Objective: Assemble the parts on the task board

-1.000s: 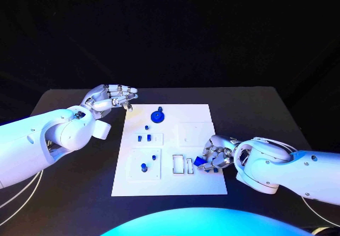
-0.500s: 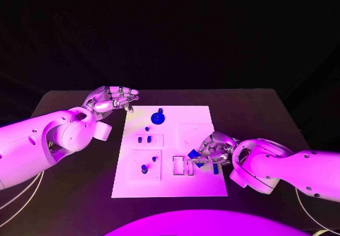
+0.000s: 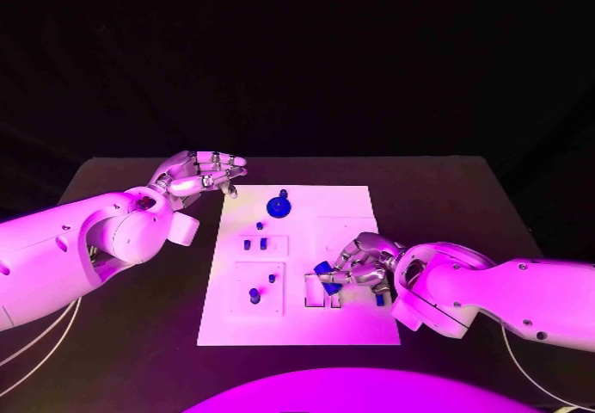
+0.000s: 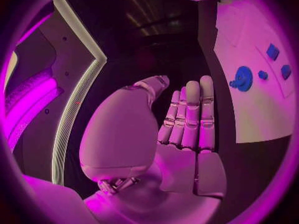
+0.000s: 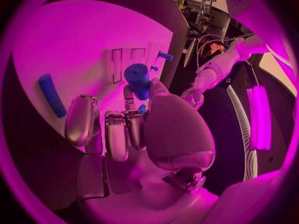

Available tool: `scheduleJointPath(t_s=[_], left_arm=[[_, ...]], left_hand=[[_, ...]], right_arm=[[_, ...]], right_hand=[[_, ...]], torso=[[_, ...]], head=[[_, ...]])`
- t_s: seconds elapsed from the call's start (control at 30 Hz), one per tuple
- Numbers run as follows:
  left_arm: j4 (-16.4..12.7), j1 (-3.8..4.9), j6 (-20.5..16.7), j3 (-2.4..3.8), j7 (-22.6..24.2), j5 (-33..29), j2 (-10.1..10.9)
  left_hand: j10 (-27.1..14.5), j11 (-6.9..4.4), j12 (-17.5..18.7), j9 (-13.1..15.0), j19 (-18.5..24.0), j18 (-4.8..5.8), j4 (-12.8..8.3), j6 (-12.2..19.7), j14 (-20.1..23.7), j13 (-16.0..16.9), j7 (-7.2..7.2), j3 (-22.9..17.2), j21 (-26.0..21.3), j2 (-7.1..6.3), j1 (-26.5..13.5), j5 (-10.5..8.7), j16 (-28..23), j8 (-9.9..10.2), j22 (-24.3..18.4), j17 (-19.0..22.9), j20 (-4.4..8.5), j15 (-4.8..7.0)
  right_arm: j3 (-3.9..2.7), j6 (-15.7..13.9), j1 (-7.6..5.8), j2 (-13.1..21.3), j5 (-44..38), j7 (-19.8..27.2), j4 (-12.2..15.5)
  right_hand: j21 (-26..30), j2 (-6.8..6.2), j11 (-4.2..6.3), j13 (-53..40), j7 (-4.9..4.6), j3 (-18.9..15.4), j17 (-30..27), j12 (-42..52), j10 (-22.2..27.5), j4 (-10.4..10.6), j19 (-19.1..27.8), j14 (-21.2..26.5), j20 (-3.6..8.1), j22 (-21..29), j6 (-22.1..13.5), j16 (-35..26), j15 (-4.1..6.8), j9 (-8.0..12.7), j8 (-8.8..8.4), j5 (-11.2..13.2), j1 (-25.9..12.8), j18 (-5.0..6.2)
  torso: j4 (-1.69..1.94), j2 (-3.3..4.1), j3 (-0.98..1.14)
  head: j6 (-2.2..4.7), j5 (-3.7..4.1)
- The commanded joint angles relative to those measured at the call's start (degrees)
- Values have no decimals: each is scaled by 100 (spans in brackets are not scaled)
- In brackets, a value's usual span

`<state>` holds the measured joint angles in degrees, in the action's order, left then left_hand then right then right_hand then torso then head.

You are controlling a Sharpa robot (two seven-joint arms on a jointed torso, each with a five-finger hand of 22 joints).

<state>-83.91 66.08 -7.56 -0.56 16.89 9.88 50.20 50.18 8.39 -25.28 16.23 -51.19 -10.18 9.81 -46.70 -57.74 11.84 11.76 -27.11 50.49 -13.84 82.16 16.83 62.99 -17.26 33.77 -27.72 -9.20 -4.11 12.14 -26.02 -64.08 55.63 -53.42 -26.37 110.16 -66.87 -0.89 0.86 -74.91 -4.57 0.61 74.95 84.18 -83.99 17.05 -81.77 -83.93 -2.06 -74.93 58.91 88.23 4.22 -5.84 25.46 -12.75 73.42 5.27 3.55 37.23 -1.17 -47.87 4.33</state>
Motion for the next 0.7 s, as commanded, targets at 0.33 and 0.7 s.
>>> scheduleJointPath(t_s=[0.33,0.7], left_arm=[[-26,2,96,-1,12,-22,-13],[-29,2,96,-4,10,-22,1]], left_hand=[[-52,-9,-24,-8,5,-33,11,29,44,-5,3,21,-42,32,-10,14,3,-44,-10,-3,-27,6],[-52,-9,-24,-8,5,-33,11,29,44,-5,3,21,-42,32,-10,14,3,-44,-10,-3,-27,6]], right_arm=[[0,637,94,-234,-386,-359,-162],[0,507,107,-279,-781,-479,-215]], right_hand=[[24,-35,29,-887,161,-3,981,18,-243,-26,4,-505,31,-119,179,27,38,-1608,146,-4,-324,-55],[18,-33,31,-910,165,-77,986,26,-257,-26,-3,-506,32,-134,201,28,38,-1621,178,8,-516,-57]], torso=[[-1,-4,-3],[-3,1,0]], head=[[-16,-27],[-11,-30]])
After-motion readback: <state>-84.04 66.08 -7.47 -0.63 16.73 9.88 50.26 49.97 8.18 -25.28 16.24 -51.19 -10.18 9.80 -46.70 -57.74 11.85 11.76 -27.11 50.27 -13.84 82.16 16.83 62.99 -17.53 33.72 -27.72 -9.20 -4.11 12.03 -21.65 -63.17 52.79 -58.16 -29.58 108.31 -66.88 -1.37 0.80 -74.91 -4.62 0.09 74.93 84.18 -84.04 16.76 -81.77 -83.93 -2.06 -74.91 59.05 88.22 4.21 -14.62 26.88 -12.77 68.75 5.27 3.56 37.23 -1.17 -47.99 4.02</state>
